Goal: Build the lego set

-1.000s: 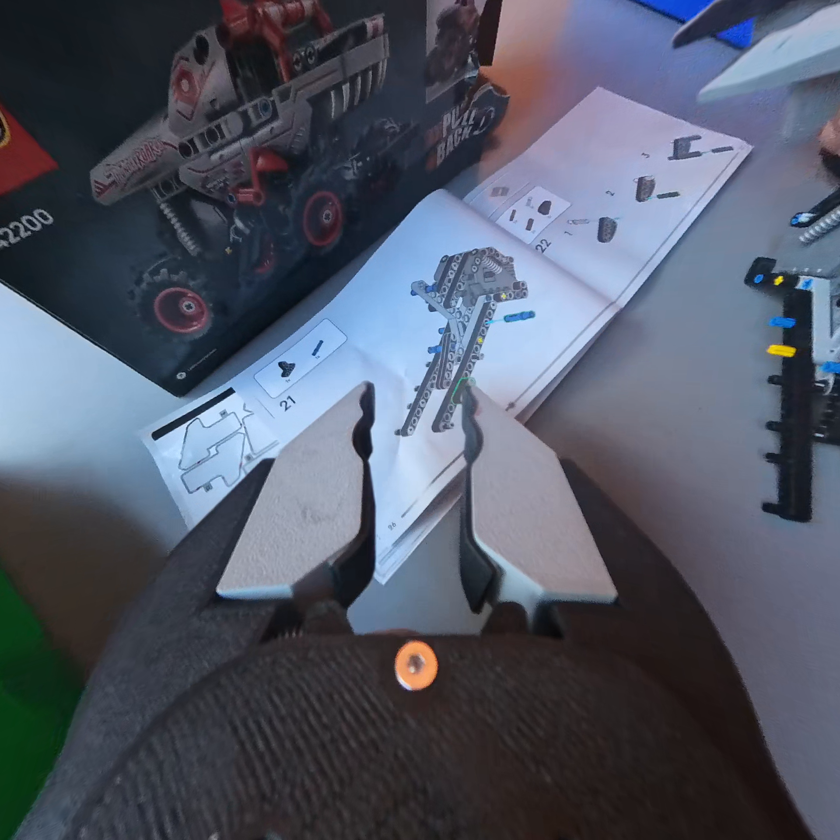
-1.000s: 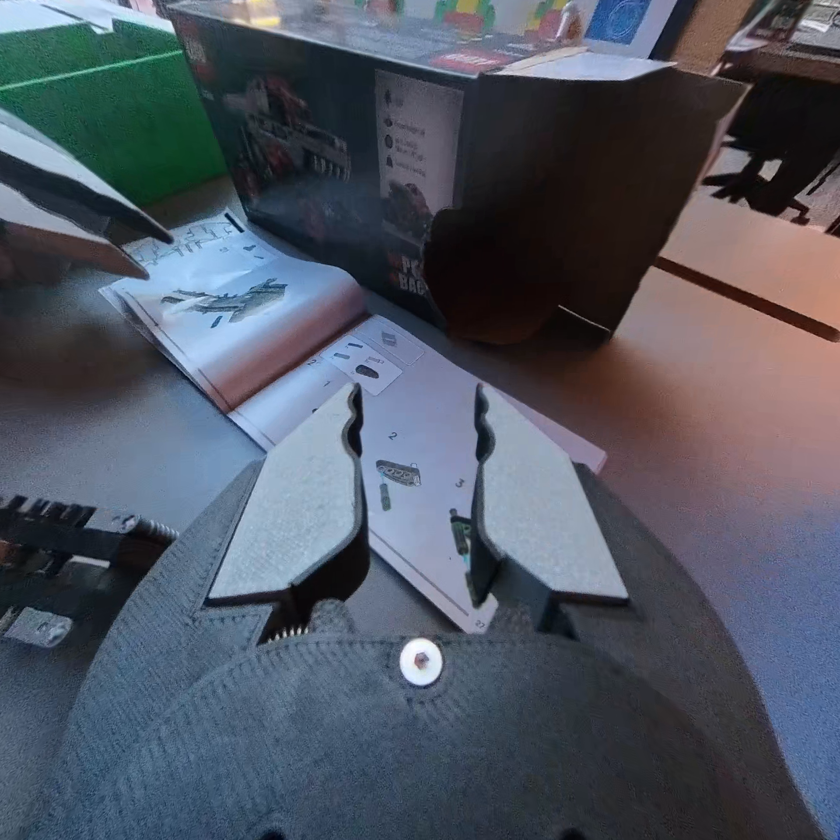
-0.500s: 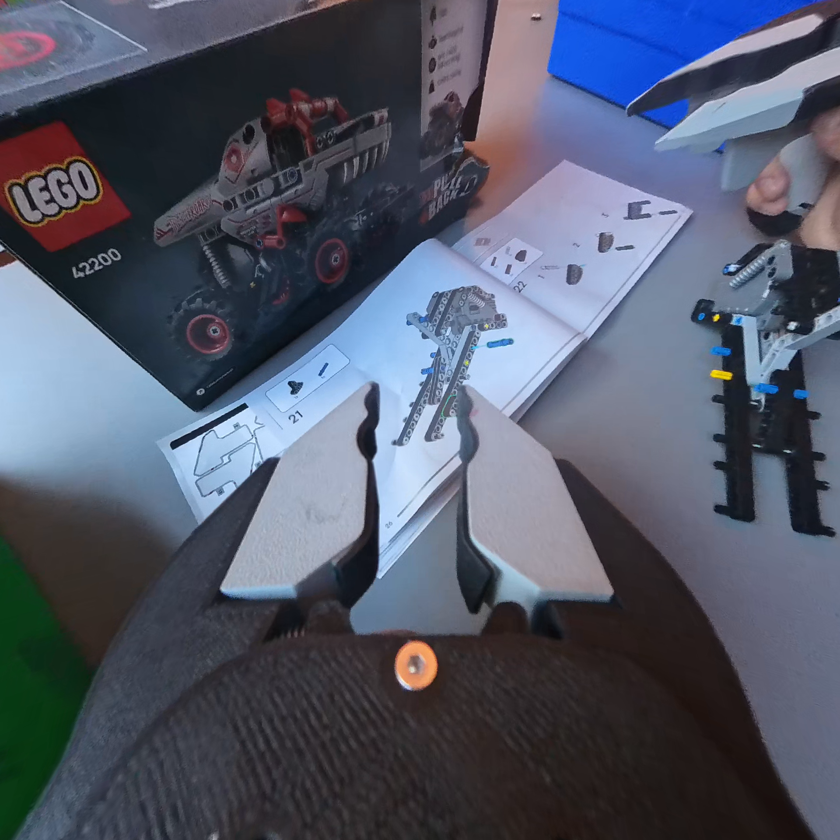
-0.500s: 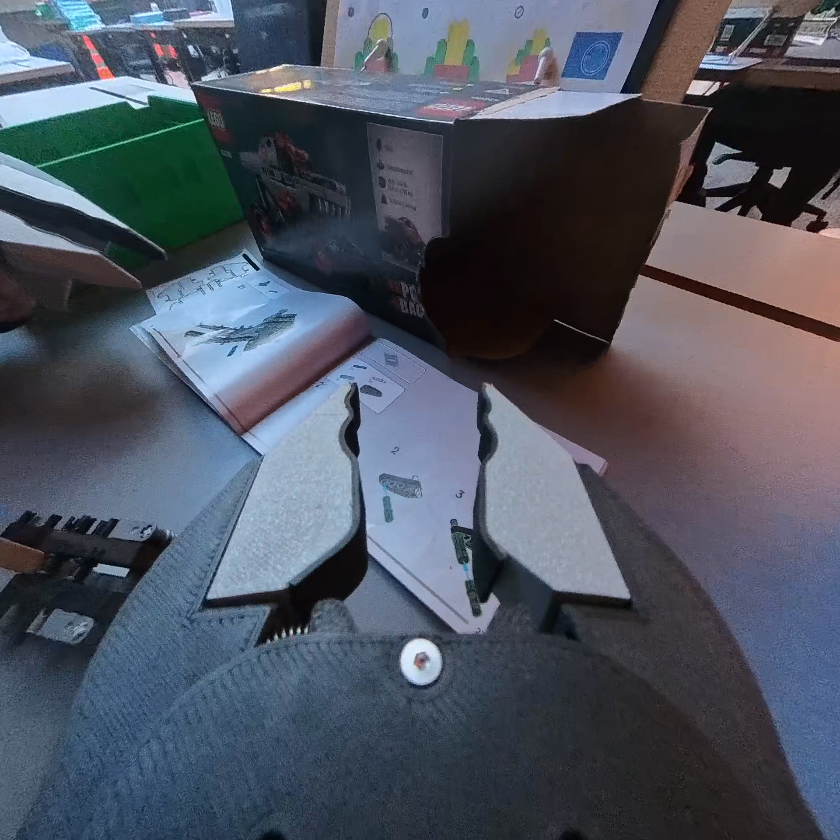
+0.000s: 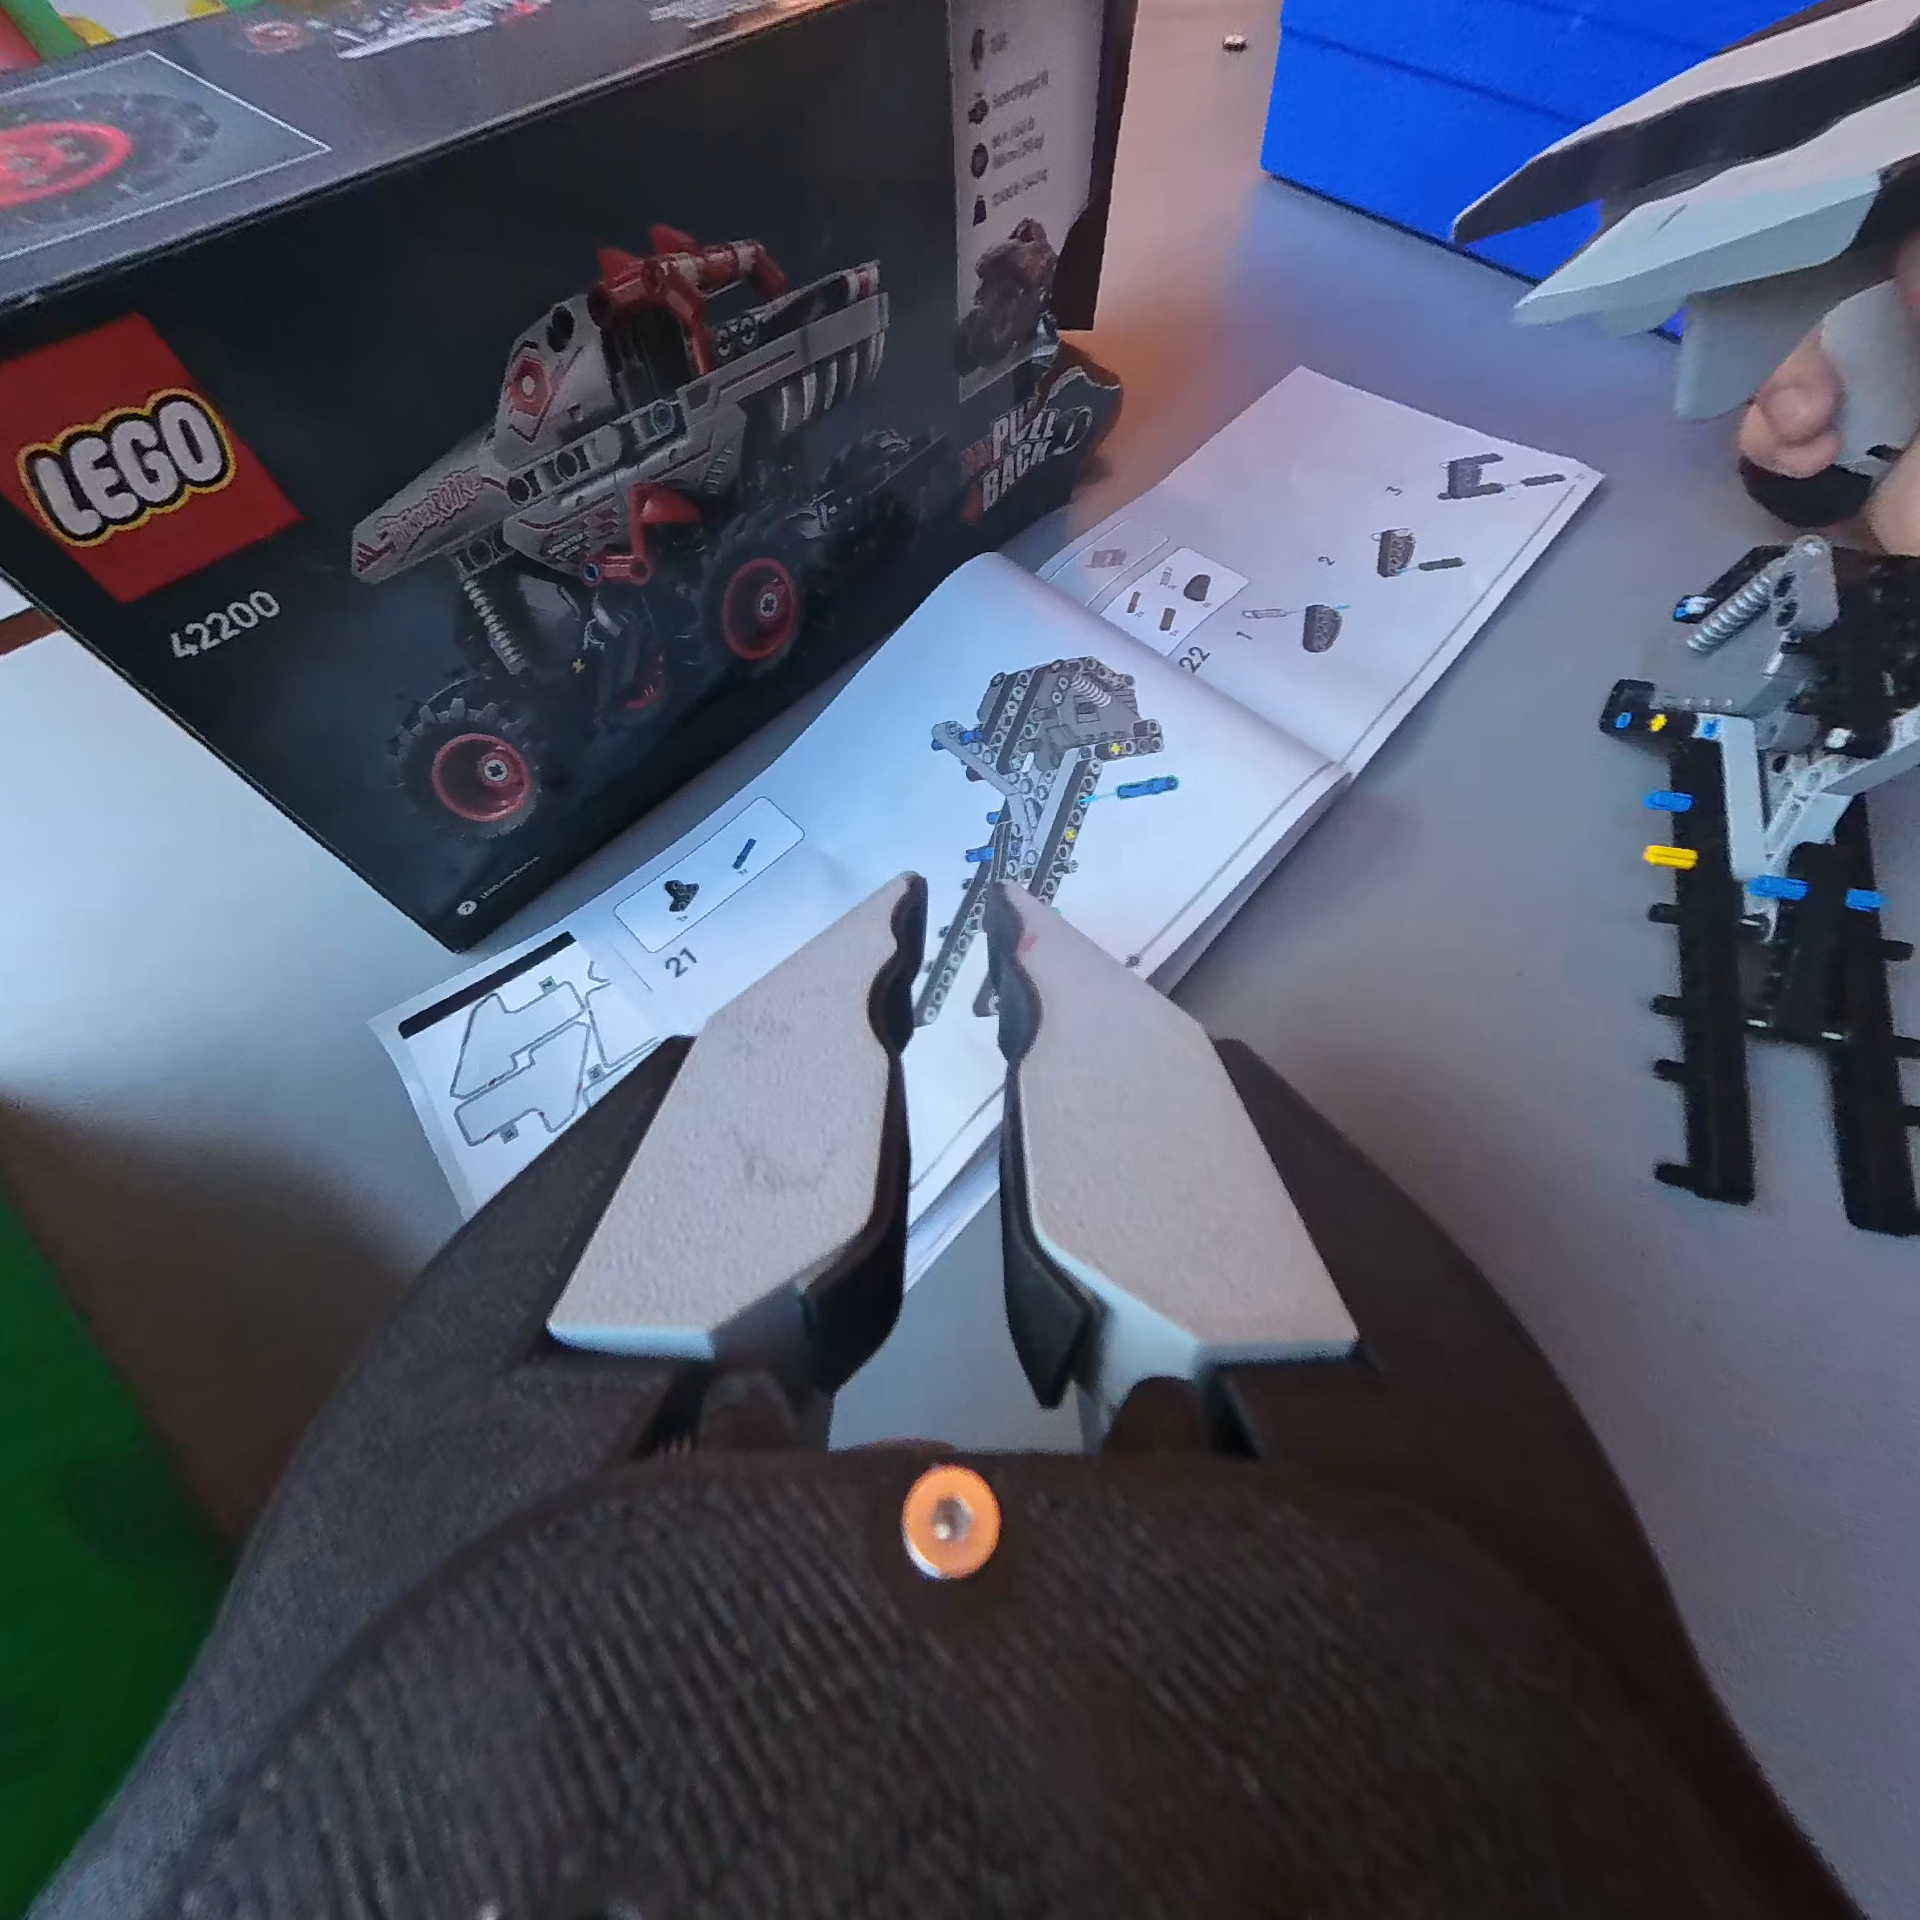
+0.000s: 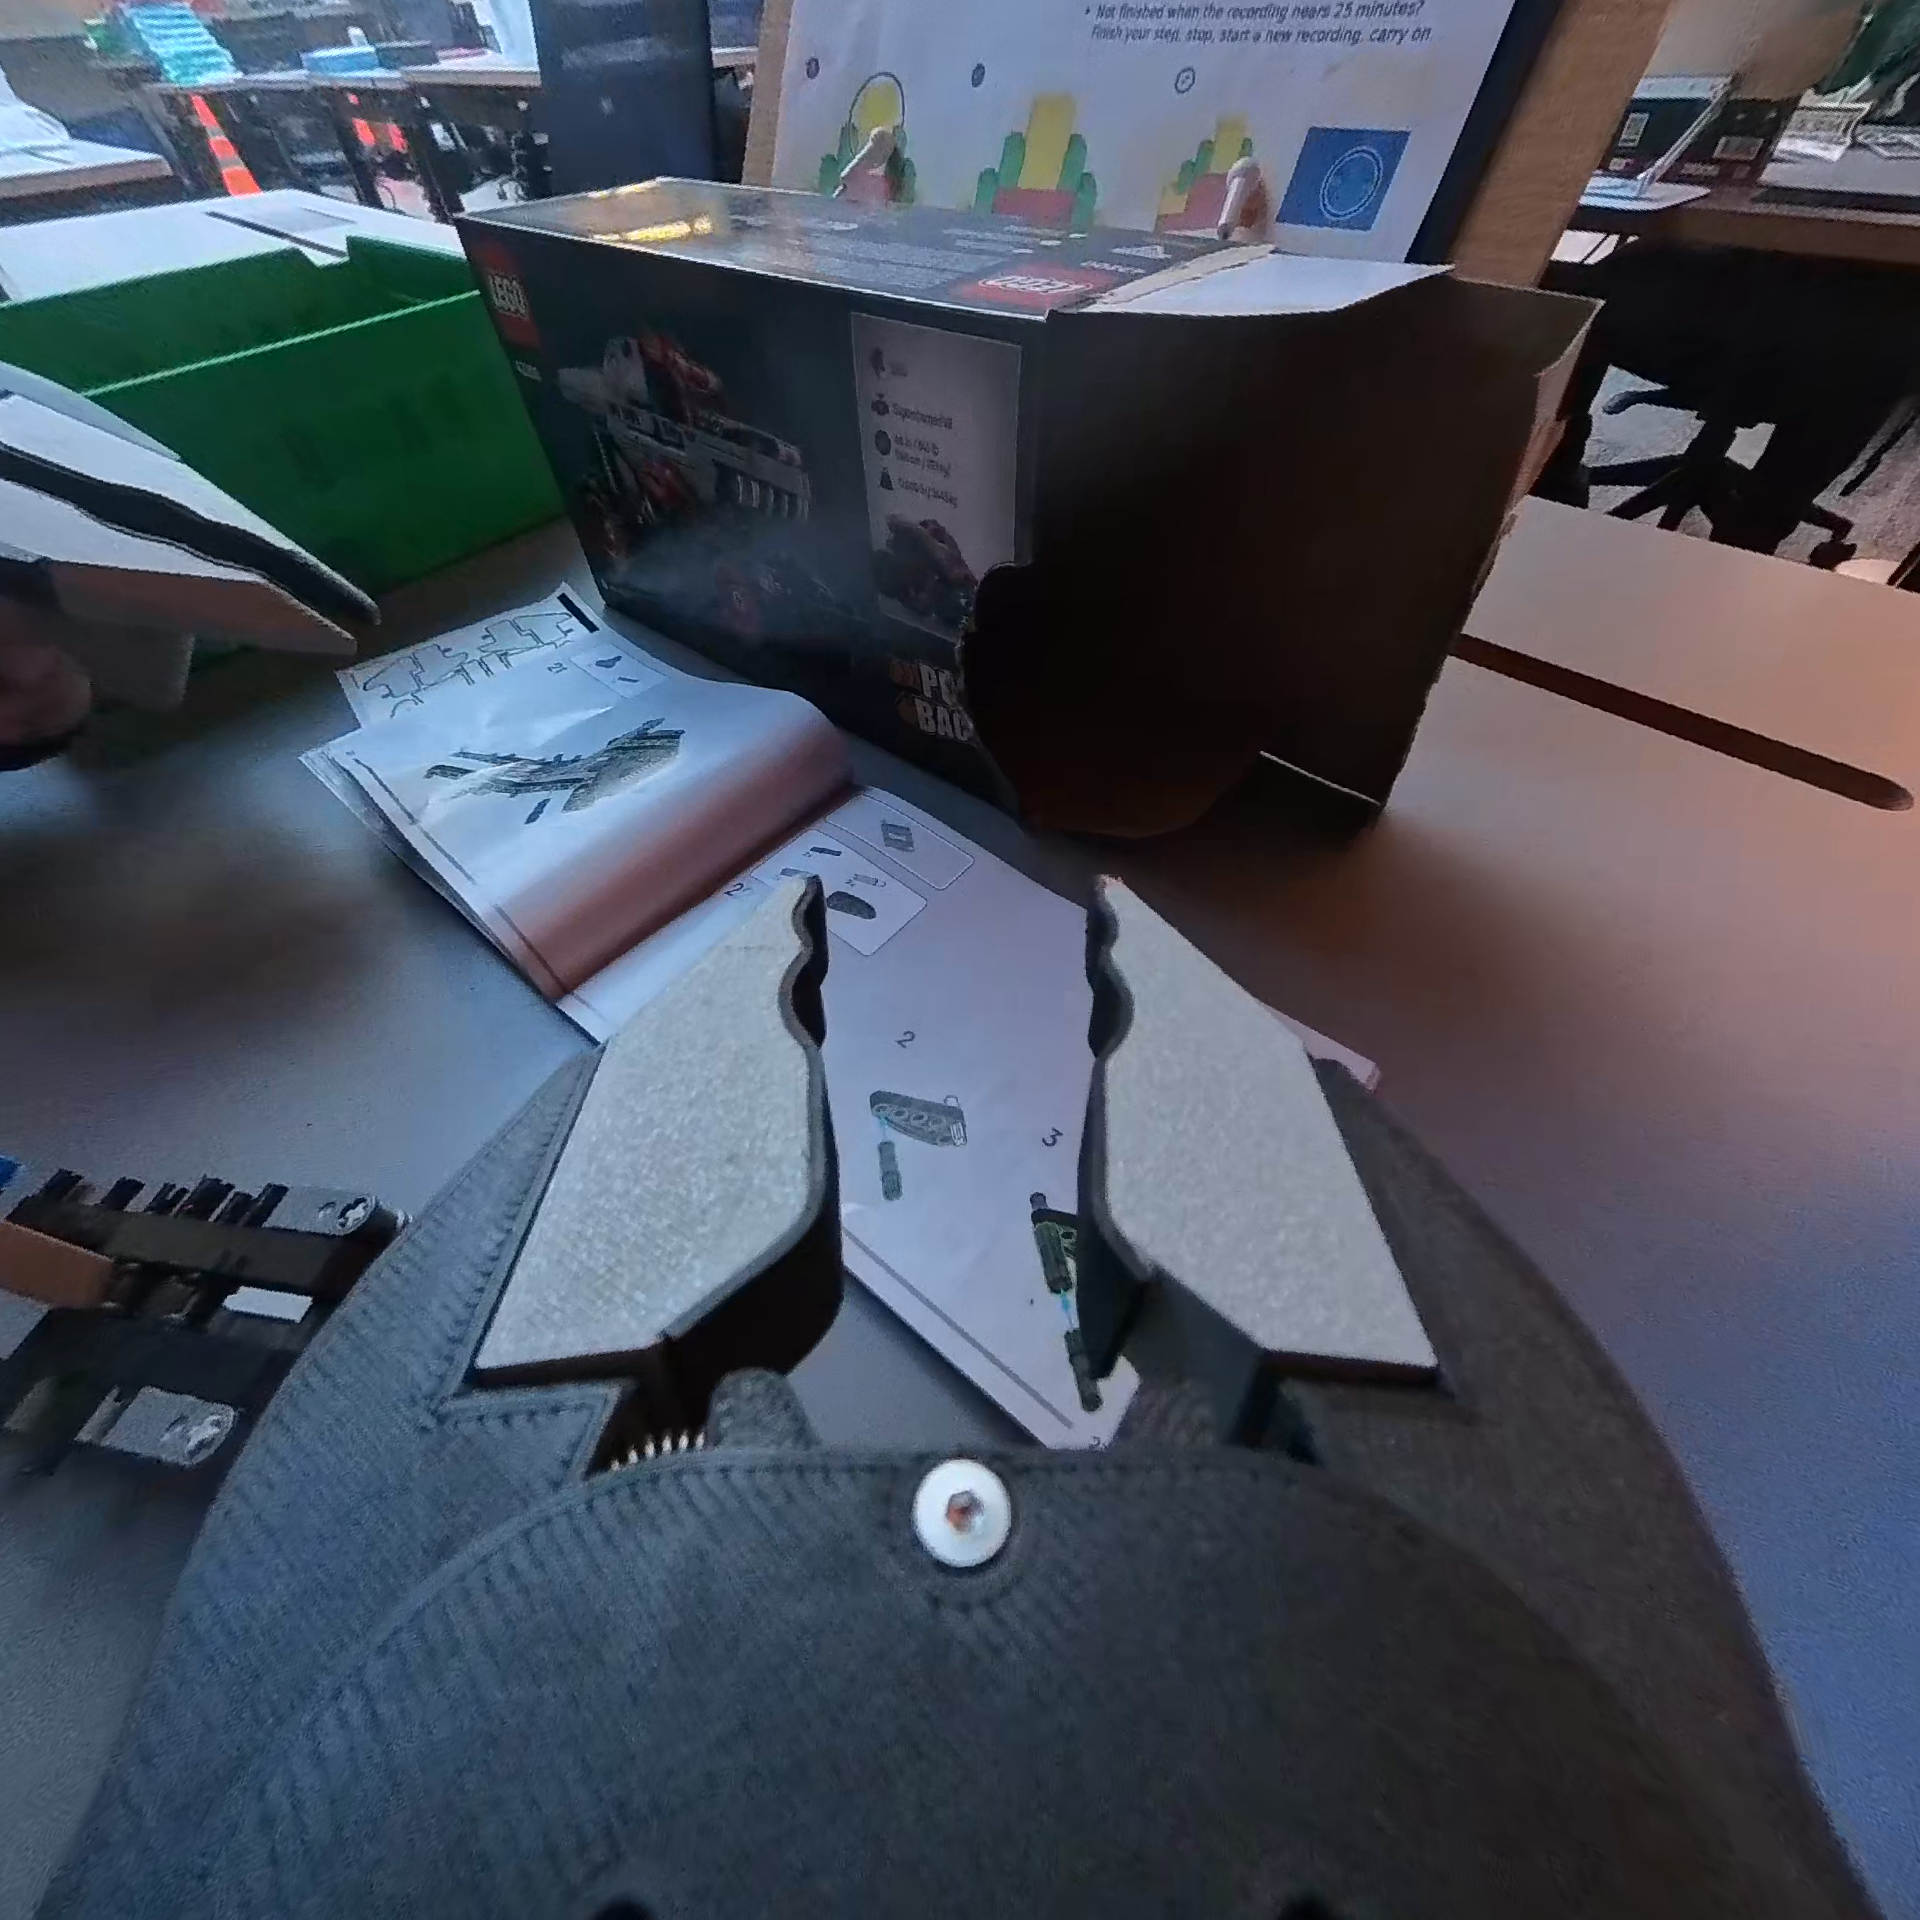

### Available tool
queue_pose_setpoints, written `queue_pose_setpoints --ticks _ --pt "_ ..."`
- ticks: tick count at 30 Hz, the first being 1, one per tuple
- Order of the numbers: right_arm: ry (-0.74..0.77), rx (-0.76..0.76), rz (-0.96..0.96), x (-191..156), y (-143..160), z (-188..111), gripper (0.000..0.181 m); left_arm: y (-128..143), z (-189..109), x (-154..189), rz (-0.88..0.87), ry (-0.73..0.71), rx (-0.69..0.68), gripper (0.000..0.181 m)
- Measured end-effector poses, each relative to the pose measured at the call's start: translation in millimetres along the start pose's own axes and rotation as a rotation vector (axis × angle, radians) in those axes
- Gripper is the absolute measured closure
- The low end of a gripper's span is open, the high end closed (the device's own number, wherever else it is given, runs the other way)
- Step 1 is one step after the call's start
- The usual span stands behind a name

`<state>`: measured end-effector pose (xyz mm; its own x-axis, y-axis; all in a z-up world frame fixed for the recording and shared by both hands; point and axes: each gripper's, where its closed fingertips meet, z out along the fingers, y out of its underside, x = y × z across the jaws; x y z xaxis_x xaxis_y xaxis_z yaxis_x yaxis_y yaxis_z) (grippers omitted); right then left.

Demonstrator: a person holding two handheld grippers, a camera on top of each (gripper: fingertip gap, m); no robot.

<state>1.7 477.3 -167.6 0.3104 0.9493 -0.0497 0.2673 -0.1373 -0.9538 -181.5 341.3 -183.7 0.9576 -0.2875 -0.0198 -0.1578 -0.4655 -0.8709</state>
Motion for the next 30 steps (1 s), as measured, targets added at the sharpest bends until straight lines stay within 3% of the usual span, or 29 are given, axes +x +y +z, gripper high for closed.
queue_pose_setpoints --ticks 30 --pt "0.022 0.02 -0.012 0.2 -2.9 -3.5 0.135 -0.6 2.6 2.7 0.014 0.008 0.013 0.168"
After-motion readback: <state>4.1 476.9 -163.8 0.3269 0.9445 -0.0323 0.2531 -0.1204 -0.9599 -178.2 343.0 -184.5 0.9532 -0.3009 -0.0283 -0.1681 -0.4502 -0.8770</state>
